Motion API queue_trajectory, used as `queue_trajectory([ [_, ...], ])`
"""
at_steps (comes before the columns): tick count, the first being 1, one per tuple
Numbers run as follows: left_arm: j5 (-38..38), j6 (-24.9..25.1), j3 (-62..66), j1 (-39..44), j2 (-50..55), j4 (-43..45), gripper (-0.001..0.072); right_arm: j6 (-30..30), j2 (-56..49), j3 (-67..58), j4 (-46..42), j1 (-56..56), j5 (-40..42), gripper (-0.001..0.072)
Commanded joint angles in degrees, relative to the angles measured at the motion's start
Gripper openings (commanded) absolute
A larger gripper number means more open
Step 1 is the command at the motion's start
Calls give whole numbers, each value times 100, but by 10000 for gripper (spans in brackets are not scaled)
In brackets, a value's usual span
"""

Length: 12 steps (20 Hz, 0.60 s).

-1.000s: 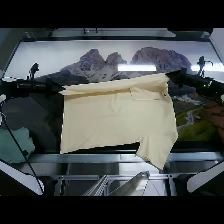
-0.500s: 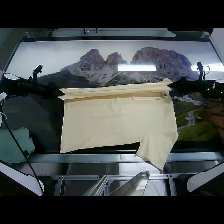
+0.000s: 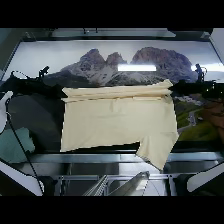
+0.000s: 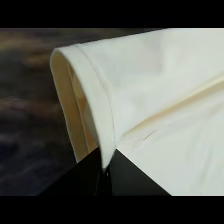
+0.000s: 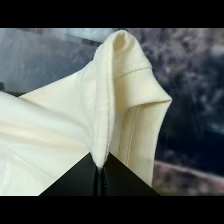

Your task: Fold the shirts.

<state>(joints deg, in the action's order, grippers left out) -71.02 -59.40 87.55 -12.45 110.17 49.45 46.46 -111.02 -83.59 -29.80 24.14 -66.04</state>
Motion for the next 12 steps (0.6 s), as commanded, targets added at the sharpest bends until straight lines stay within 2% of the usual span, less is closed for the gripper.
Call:
queue_trajectory([
  [1, 37, -35, 4, 81, 4, 57, 8, -11, 7, -7, -26, -17, -33, 17],
  [2, -22, -76, 4, 81, 4, 48, 16, -11, 7, -7, -24, -17, -42, 18],
  [3, -101, -79, 4, 81, 4, 48, 16, -13, 7, -7, -22, -20, -42, 56],
  [4, -214, -105, 11, 81, 4, 46, 17, -13, 7, -7, -22, -17, -39, 184],
  [5, -387, -118, 59, 76, 4, 55, 18, -13, 9, -9, -22, -15, -39, 237],
  [6, -538, -142, 160, 55, 4, 57, 157, -13, 17, -9, -24, -4, -44, 238],
  [7, -678, -319, 313, 9, 4, 55, 346, -15, 37, -9, -28, 17, -59, 278],
  [8, -863, -457, 516, -66, 4, 52, 498, -13, 87, -9, -31, 59, -98, 329],
  [9, -1102, -592, 743, -144, 4, 39, 669, -9, 188, -9, -31, 127, -195, 326],
  [10, -1397, -723, 1010, -229, 0, 42, 690, 46, 315, -9, -31, 199, -306, 316],
  [11, -1668, -905, 1274, -319, -26, 39, 690, 146, 487, -9, -44, 293, -459, 171],
  [12, -1893, -1056, 1502, -417, -79, 46, 690, 267, 673, -9, -66, 385, -610, 107],
])
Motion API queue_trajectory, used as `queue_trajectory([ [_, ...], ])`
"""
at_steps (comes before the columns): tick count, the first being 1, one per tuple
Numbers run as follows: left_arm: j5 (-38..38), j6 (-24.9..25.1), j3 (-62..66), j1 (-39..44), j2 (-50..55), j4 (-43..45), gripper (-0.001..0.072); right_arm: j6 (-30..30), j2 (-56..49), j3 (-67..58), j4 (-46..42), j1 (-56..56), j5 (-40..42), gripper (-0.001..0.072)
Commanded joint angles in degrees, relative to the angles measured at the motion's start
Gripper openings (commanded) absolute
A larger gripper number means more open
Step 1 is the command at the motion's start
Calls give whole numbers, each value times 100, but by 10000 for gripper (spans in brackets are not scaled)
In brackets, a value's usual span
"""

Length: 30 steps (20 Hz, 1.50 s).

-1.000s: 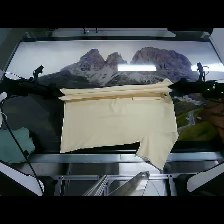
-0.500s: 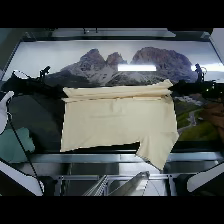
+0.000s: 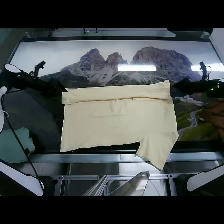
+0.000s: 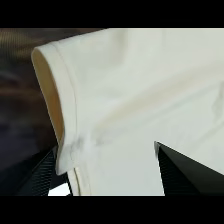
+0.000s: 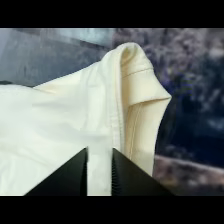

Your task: Fold the shirts.

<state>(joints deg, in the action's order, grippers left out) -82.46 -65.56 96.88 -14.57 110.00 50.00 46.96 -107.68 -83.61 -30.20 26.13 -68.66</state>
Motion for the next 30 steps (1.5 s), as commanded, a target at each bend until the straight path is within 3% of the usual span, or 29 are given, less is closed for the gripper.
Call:
queue_trajectory([
  [1, -946, -592, 761, -308, -153, -9, 690, 334, 566, -4, -33, 269, -505, 92],
  [2, -1113, -719, 846, -389, -267, 20, 689, 387, 778, -4, -28, 330, -710, 17],
  [5, -1565, -1062, 133, -498, -968, 935, 689, 546, 1443, 170, -72, 297, -1137, 17],
  [8, -1023, -1054, -2079, -498, -2087, 1497, 685, 527, 2227, 1064, -72, 114, -1161, 16],
  [9, -763, -1025, -2903, -498, -2417, 1486, 634, 466, 2546, 1480, -83, 76, -1115, 16],
  [13, 11, -874, -5178, -498, -2999, 1458, 630, 361, 3904, 2879, -116, 76, -855, 16],
  [17, 481, -691, -6061, -498, -3005, 1261, 630, 411, 4992, 3394, -114, 72, -824, 17],
  [20, 673, -116, -6437, -498, -3005, 286, 629, 579, 5595, 3434, -199, 76, -826, 17],
  [21, 737, 85, -6529, -496, -3005, -70, 589, 745, 5737, 3434, -380, 83, -813, 17],
  [23, 774, 446, -6599, -496, -3005, -374, 207, 1187, 5807, 3436, -835, 83, -837, 19],
  [24, 765, 470, -6551, -498, -3005, -348, 66, 1416, 5777, 3438, -1003, 76, -887, 46],
  [26, 721, 474, -6382, -498, -3005, -352, 13, 1567, 5617, 3440, -1021, 66, -984, 343],
  [27, 693, 470, -6273, -498, -3005, -350, 13, 1628, 5508, 3440, -1027, 70, -1102, 340],
  [28, 675, 472, -6166, -498, -3005, -348, 13, 1698, 5388, 3447, -1182, 81, -1215, 211],
  [30, 675, 474, -5993, -498, -3005, -343, 13, 1818, 5348, 3773, -1556, 157, -1099, 178],
])
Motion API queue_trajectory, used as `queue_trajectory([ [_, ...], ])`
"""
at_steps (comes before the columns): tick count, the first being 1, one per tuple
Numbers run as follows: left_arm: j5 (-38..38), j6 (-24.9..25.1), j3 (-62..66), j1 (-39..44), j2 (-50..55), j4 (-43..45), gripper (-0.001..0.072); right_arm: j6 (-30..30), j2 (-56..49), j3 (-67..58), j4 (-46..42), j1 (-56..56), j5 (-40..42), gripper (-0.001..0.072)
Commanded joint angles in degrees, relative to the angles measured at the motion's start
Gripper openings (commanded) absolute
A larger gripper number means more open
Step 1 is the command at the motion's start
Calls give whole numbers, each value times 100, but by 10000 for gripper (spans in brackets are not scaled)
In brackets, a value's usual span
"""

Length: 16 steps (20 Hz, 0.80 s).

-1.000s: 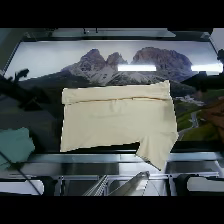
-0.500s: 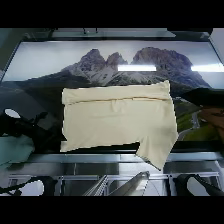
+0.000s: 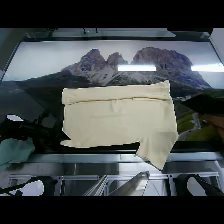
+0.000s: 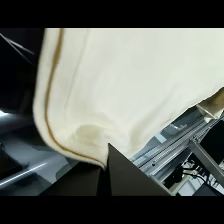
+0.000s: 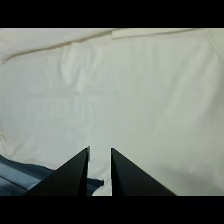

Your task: Fold the shirts.

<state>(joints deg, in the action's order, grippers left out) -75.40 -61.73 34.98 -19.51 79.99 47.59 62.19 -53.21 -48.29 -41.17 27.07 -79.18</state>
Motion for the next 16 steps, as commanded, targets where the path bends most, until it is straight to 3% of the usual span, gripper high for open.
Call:
queue_trajectory([
  [1, -39, 122, 260, -4, -4, -107, 14, 420, -44, 540, -599, 195, 42, 185],
  [3, -79, 127, 315, -4, -4, -109, 14, 590, 173, 1338, -719, 625, 92, 190],
  [5, -118, 127, 313, -4, -4, -107, 14, 953, 374, 2111, -1012, 1073, 92, 472],
  [6, -116, 127, 313, -4, -4, -107, 14, 1191, 439, 2420, -1147, 1204, 186, 506],
  [10, -111, 129, 313, -4, -4, -111, 14, 1582, 337, 3106, -1622, 1281, 640, 502],
  [16, -94, 170, 313, 7, -4, -109, 15, 1401, -289, 3108, -1508, 1272, 931, 501],
])
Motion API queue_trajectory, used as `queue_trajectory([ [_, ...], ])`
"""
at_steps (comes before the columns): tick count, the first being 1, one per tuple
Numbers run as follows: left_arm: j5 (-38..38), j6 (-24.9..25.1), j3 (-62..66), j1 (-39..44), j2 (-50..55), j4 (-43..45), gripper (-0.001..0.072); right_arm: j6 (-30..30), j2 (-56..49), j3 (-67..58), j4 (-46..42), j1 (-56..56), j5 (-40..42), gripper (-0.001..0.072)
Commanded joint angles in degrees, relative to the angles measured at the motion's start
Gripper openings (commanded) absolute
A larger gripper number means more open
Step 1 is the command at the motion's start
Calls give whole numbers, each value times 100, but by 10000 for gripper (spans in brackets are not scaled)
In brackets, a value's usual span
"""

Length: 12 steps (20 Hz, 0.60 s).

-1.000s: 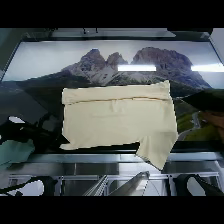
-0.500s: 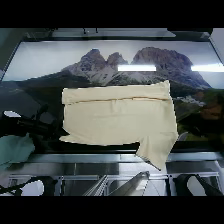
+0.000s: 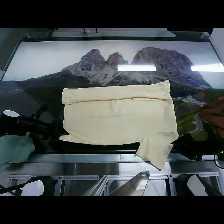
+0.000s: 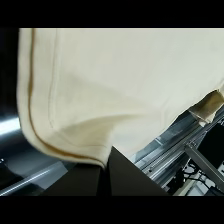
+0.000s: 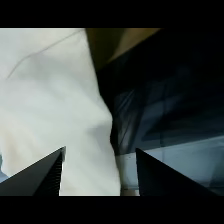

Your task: Fold the shirts.

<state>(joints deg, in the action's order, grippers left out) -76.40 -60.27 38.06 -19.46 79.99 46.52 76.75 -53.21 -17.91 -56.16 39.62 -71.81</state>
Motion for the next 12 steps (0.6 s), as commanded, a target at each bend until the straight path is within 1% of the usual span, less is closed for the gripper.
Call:
queue_trajectory([
  [1, 4, 24, 7, 4, -4, -4, 14, -278, -437, 70, 177, 17, 315, 501],
  [5, -17, 24, 4, 4, -4, -4, 14, -1432, -1054, 219, 1504, -4, 481, 499],
  [6, -17, 24, 4, 4, -4, -4, 14, -1622, -1226, 251, 1663, -42, 476, 409],
  [7, -22, 24, 4, 4, -4, -2, 14, -1825, -1366, 249, 1700, -52, 426, 298],
  [8, -52, 24, 7, 2, -4, -4, 15, -1882, -1453, 247, 1709, -52, 376, 285],
  [9, -101, 24, 7, 2, -4, -7, 15, -2035, -1495, 245, 1836, -52, 295, 222],
  [10, -162, 22, 7, 2, -4, -7, 14, -2153, -1486, 234, 1989, -52, 214, 89],
  [11, -256, 22, 7, 2, -4, -4, 14, -2144, -1451, 186, 2050, -52, 133, 16],
  [12, -334, 17, 7, -13, -7, 4, 14, -2124, -1403, 96, 2039, -52, 66, 18],
])
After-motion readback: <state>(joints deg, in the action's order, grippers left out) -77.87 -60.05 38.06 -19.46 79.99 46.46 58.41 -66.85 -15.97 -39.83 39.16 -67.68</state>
